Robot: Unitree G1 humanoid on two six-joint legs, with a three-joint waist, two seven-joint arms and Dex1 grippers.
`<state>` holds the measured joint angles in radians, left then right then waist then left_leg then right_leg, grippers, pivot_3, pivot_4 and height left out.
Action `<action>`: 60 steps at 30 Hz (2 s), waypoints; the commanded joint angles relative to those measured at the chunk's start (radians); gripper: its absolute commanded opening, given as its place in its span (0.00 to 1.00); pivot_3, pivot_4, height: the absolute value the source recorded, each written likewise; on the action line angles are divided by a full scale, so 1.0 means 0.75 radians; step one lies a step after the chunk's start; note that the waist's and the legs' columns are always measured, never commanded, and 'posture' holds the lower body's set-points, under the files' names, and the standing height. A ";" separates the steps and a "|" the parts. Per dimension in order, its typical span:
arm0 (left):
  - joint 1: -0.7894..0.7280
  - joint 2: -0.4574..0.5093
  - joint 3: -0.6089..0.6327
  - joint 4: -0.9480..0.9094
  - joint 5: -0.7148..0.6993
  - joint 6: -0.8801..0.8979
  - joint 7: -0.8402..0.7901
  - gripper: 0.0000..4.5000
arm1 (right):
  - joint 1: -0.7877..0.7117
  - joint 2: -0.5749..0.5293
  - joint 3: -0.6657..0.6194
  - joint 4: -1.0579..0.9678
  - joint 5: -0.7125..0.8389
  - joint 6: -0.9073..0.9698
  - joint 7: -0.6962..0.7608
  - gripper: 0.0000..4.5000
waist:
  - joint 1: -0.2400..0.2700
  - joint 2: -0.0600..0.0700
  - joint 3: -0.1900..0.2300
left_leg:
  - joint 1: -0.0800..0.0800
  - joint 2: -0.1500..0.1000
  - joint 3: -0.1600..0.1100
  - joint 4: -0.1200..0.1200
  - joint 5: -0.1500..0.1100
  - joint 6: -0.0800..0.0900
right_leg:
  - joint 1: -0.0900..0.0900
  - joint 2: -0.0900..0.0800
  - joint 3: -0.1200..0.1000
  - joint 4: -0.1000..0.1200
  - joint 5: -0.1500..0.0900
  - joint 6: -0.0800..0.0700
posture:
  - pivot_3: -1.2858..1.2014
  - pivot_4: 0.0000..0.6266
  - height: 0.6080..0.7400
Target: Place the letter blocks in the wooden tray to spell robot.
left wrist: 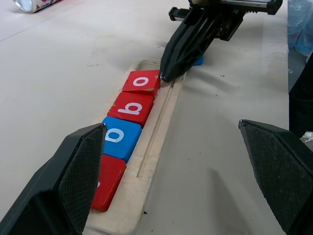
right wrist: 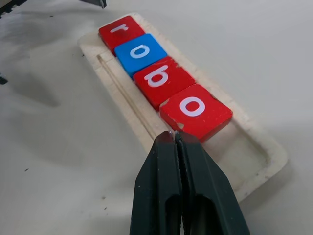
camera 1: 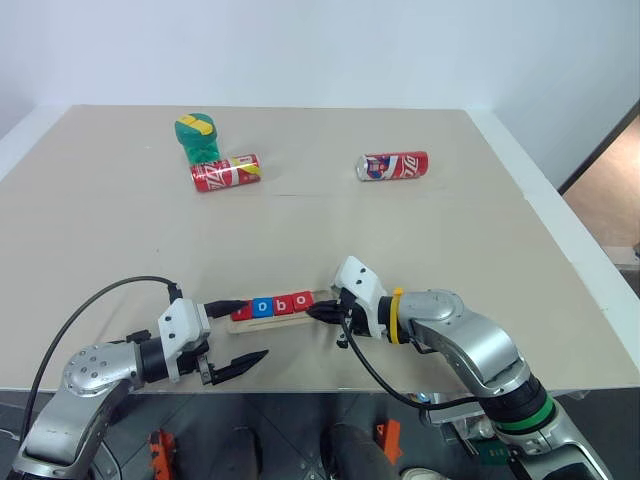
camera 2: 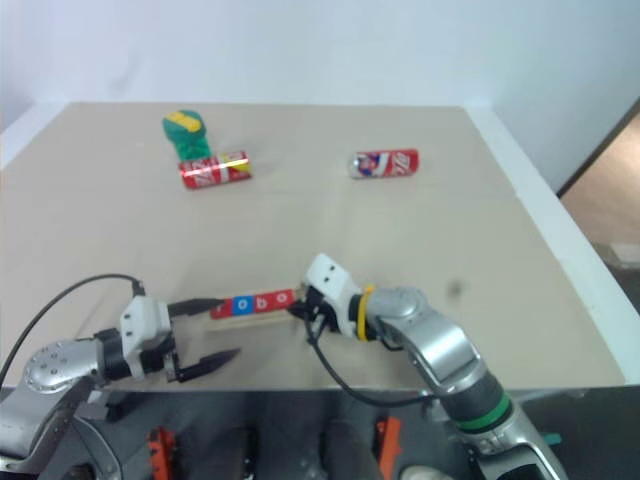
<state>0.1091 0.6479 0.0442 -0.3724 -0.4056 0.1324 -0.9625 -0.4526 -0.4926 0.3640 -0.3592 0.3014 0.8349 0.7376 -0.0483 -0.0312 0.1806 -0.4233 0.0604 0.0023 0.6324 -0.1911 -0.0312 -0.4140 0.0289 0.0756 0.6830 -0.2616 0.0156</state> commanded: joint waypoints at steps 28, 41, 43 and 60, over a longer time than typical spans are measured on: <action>-0.200 0.112 -0.147 -0.171 -0.180 0.242 -0.198 1.00 | -0.198 -0.241 -0.115 0.704 -0.094 -1.032 0.869 0.98 | -0.005 0.002 0.001 | 0.006 0.001 -0.001 0.001 -0.001 0.002 | 0.005 0.003 0.000 0.001 0.001 -0.001 | 0.52 0.24 1.00; -0.114 0.105 -0.104 -0.196 -0.143 0.225 -0.115 1.00 | -0.165 -0.134 -0.081 0.868 -0.171 -1.109 0.883 0.54 | 0.002 0.002 0.001 | 0.006 -0.001 -0.001 0.002 -0.001 0.002 | 0.007 0.000 0.000 0.001 0.000 0.000 | 0.52 0.24 1.00; -0.103 0.104 -0.102 -0.200 -0.140 0.225 -0.103 1.00 | -0.138 -0.131 -0.085 0.842 -0.174 -1.062 0.853 0.44 | 0.001 0.002 0.001 | 0.007 0.000 0.000 0.002 -0.001 0.002 | 0.007 0.001 0.000 0.001 0.000 -0.001 | 0.52 0.24 1.00; -0.102 0.051 -0.066 -0.107 -0.085 0.159 0.001 1.00 | -0.049 -0.153 -0.227 0.467 -0.136 -0.687 0.532 0.28 | 0.000 0.002 0.001 | 0.011 -0.002 0.004 0.003 0.001 -0.001 | 0.010 -0.001 0.004 0.001 0.000 -0.004 | 0.52 0.24 1.00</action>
<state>0.0459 0.6871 -0.0281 -0.4558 -0.4767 0.2779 -0.9685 -0.4262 -0.6096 0.2181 -0.0165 0.1897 0.3399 1.1265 -0.0483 -0.0296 0.1812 -0.4146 0.0593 0.0070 0.6348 -0.1898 -0.0314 -0.4075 0.0286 0.0803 0.6837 -0.2599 0.0125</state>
